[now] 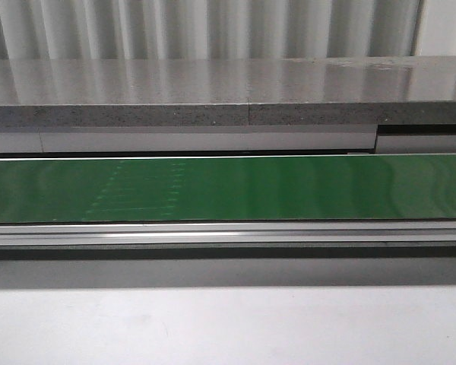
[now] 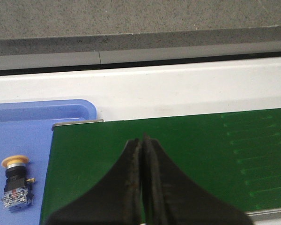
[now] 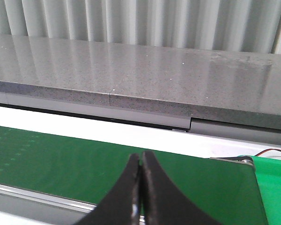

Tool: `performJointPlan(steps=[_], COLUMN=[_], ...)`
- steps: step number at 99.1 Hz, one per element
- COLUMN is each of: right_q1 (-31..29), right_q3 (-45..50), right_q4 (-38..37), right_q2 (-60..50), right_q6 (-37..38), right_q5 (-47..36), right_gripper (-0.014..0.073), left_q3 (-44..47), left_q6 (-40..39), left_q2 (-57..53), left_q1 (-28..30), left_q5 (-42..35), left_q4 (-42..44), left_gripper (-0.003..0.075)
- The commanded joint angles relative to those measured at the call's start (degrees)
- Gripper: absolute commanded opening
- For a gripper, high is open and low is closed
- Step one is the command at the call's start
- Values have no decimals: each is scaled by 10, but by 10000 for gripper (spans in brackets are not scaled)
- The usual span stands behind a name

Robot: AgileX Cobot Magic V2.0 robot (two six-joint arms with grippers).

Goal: Move button from right to left

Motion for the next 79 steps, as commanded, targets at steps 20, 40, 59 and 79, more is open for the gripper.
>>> performJointPlan(steps=[20,40,59,79], right_q1=[2,2,2,2], right_q3=[-12,-12,-12,-12], right_q4=[6,6,6,6], right_q2=[4,4,4,4], right_q6=[-2,-2,-2,-2], right_q5=[-46,-46,-46,-46], right_gripper=[-66,-66,-66,-66], left_q3=[46,78,118,161], left_q6=[-6,-6,-6,-6], left_q2=[-115,-155,-196,-244], left_q1=[-5,-5,-5,-5], left_q5=[-69,-78,-91,-118], left_q4=[-43,-43,-43,-42], left_gripper=[-20,-20,-20,-20])
